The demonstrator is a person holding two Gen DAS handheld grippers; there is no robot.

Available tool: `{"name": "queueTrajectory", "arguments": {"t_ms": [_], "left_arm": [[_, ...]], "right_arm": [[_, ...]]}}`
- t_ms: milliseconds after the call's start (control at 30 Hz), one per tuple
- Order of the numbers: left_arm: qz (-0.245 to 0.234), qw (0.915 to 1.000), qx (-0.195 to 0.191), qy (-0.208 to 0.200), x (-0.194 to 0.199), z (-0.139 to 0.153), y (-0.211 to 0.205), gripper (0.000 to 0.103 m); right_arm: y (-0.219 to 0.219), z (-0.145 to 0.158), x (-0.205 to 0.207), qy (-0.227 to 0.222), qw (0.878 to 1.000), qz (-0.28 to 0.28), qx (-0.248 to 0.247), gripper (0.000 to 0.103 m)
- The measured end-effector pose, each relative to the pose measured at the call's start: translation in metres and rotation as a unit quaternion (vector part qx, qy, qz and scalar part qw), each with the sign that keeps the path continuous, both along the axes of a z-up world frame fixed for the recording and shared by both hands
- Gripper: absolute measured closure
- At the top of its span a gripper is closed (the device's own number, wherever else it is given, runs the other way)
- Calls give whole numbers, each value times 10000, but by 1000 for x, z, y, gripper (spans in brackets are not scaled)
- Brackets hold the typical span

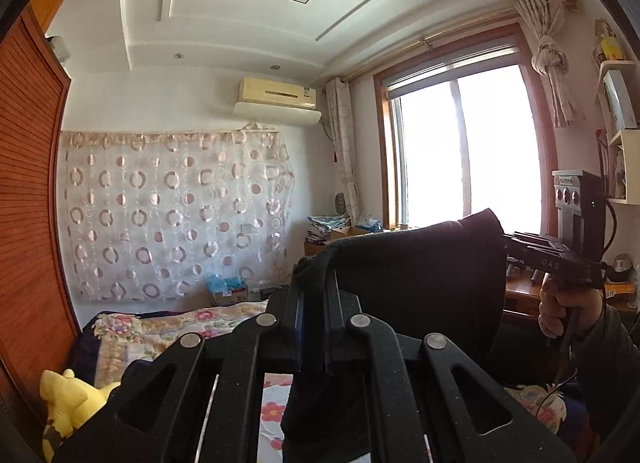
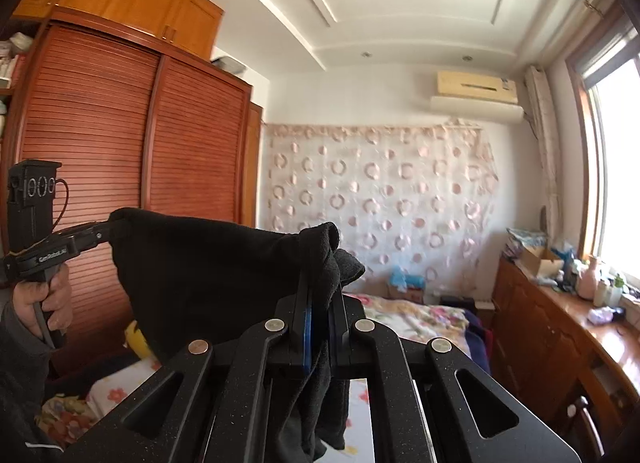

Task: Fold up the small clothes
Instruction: 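Grasp the shirt with the left tool while the right tool holds it, lift, then lay the lifted shirt flat on the bed and open both tools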

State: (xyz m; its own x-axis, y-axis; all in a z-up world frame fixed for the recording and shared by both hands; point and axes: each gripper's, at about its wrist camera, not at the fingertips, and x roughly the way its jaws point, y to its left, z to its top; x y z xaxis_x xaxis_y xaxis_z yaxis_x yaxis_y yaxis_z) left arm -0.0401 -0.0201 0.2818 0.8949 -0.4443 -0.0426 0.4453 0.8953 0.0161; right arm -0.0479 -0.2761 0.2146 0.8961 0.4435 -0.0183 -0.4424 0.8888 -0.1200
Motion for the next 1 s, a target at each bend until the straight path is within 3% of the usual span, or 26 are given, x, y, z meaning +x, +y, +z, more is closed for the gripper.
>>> {"name": "queueTrajectory", "arguments": {"t_ms": [200, 333, 433, 500, 533, 600, 700, 767, 833, 1000], "left_arm": [[377, 9984, -59, 426, 61, -33, 29, 95], [637, 9926, 122, 1030, 133, -80, 34, 95], [994, 9799, 476, 1665, 209, -141, 30, 91], [1061, 9663, 766, 2216, 258, -187, 29, 85], [1189, 9530, 923, 2631, 283, -214, 31, 81], [1207, 9447, 1052, 2863, 292, -241, 27, 70], [1104, 9408, 1106, 3008, 294, -265, 25, 50], [986, 9406, 1032, 3080, 291, -275, 25, 37], [880, 9406, 1021, 3117, 277, -273, 18, 32], [614, 9394, 1035, 3210, 233, -279, 9, 29]], "right_arm": [[15, -6, 24, 233, 9992, 262, -205, 98], [0, -13, 95, 747, 9963, 210, -364, 98], [10, -37, 174, 1342, 9896, 39, -523, 97], [30, -67, 240, 1961, 9752, -195, -1002, 93], [36, -85, 271, 2285, 9648, -433, -1225, 87], [43, -122, 319, 2849, 9419, -755, -1609, 86], [39, -152, 341, 3036, 9312, -880, -1814, 74], [35, -157, 348, 3129, 9294, -866, -1756, 64], [38, -157, 346, 3177, 9293, -765, -1719, 64], [37, -161, 289, 3151, 9369, -464, -1444, 64]]}}
